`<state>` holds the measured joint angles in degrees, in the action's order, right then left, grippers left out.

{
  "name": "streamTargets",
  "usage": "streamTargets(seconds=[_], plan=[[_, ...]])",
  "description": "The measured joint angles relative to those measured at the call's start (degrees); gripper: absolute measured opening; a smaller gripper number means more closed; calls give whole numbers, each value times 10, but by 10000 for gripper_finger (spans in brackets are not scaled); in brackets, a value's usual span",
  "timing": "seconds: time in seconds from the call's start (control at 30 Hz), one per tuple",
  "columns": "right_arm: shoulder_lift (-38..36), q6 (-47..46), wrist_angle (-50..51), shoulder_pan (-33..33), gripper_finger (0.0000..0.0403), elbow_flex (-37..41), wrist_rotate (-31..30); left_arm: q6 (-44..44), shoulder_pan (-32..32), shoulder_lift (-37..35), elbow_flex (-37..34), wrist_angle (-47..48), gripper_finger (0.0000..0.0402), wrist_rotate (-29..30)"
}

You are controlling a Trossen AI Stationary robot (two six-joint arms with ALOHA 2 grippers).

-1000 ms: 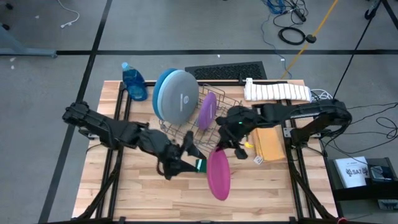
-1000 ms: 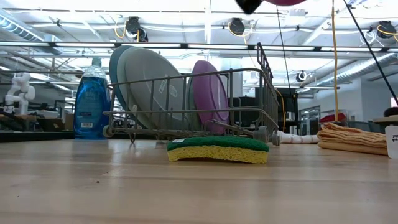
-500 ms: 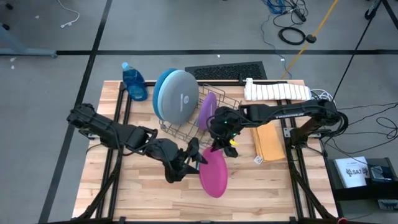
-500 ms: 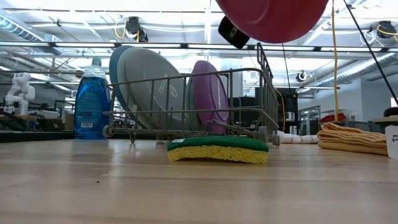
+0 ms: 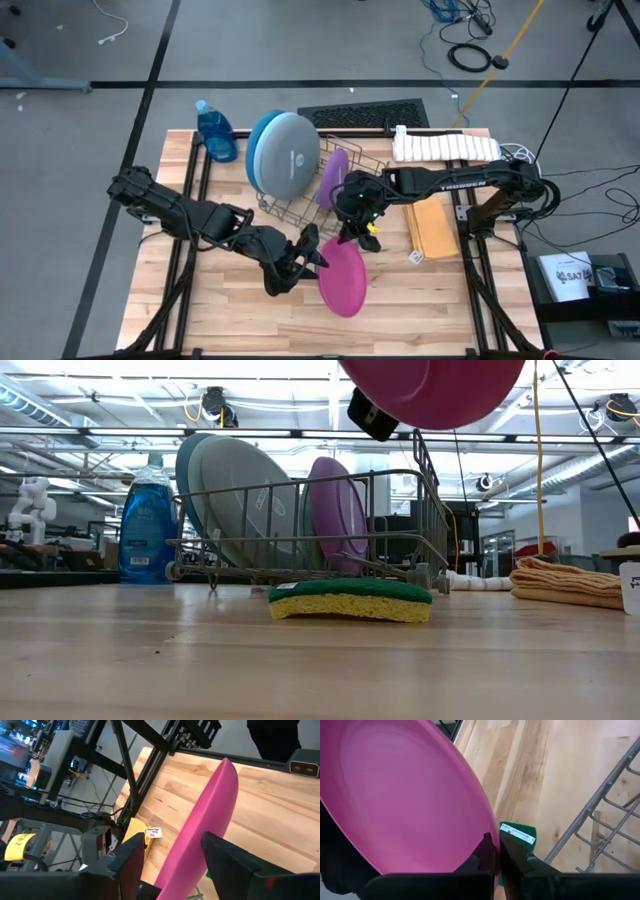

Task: Sort dishes
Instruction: Put the pink plate in the dish rack

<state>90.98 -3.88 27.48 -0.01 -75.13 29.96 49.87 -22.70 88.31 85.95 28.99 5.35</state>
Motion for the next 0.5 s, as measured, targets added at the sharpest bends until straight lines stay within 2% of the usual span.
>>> streamTargets(seconds=[0.13,0.33,0.5], plan=[[0,-2,1,0,1,0,18,0,-6,0,0,0,201,9],[-1,5,9,0,2,-1,24,0,-22,1,-2,2,201,66],[-1,-1,-4,1,1,-3,36,-13,-22,10,-2,9,201,78]])
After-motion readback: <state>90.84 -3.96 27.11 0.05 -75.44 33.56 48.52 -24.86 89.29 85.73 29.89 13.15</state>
